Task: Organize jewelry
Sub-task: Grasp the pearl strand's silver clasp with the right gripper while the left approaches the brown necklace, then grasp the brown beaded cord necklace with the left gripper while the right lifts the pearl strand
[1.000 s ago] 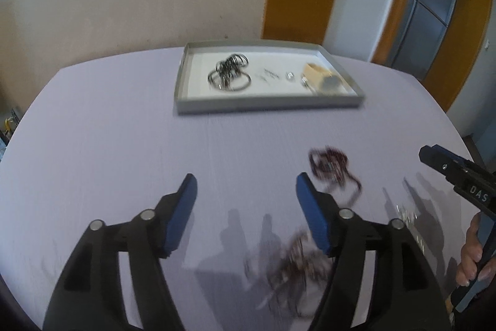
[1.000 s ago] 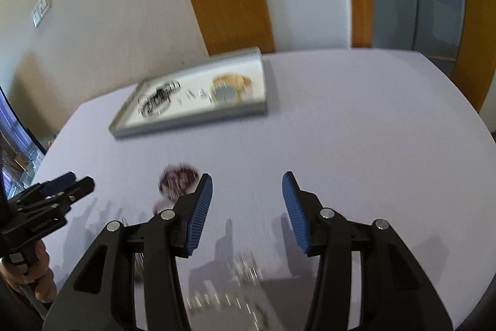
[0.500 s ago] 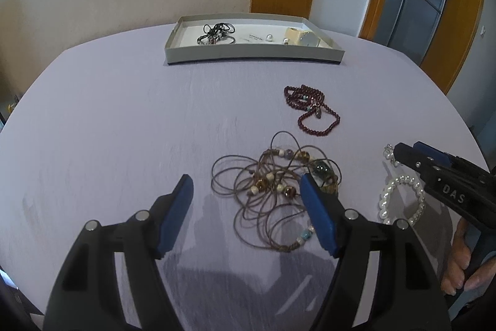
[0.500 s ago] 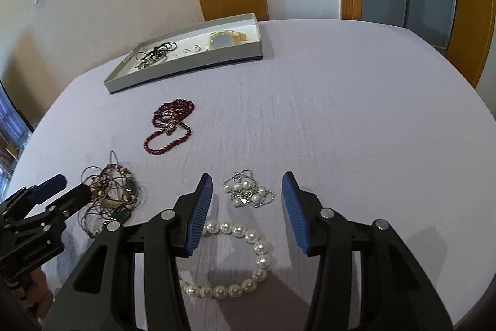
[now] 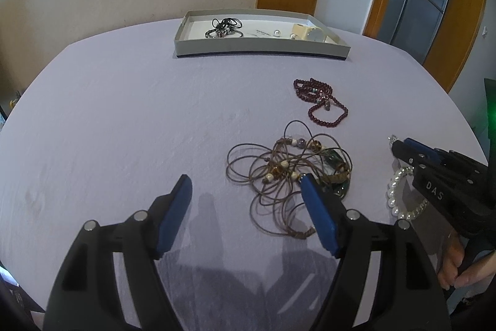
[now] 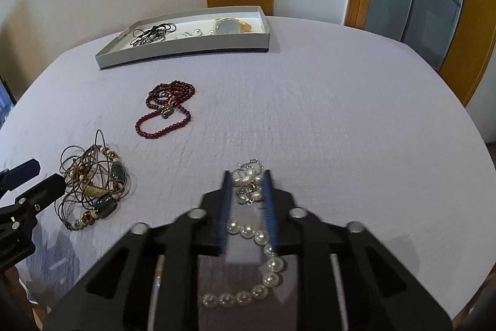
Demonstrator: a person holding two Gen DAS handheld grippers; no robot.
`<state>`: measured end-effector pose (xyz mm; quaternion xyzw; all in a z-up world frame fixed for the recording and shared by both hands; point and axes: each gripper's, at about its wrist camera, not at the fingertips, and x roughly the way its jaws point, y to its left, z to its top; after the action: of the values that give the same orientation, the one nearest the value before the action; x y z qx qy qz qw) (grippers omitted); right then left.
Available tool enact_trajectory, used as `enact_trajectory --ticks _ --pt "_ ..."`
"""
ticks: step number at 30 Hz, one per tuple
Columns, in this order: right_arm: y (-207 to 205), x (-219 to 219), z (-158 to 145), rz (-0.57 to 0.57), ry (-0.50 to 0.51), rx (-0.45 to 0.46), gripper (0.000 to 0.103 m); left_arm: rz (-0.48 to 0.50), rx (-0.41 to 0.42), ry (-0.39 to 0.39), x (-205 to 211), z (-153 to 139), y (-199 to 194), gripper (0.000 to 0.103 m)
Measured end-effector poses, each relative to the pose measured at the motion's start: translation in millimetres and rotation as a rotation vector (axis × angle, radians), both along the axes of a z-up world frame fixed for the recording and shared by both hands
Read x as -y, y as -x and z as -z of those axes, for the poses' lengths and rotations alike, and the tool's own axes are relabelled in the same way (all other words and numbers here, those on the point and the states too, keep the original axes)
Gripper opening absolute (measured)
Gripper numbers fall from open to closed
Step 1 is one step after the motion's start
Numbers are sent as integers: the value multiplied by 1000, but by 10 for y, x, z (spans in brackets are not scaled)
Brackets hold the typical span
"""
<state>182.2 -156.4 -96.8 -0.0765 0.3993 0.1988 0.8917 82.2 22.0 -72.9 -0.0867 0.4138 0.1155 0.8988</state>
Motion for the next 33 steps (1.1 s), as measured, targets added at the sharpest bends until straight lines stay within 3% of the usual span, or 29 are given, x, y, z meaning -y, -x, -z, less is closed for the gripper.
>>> enact_trajectory --ticks 5,18,23,25,27,29,33 --pt "-25 80 5 10 -45 -14 6 14 1 -1 35 15 10 76" --pt "-161 370 -366 40 -206 9 6 27 -48 6 176 150 -214 81" --pt "-173 400 -439 38 -227 16 6 34 -57 -36 304 171 -289 79" --pt "-185 408 -430 37 -233 8 6 32 -55 -50 341 166 -310 69" --pt "-192 407 -398 36 -230 -1 6 31 -50 -54 369 149 -327 44" --pt "-199 397 -358 34 -227 -13 6 46 -50 -38 387 127 -359 14" --pt "-203 364 -281 30 -213 -34 6 51 -52 -2 341 117 -375 11"
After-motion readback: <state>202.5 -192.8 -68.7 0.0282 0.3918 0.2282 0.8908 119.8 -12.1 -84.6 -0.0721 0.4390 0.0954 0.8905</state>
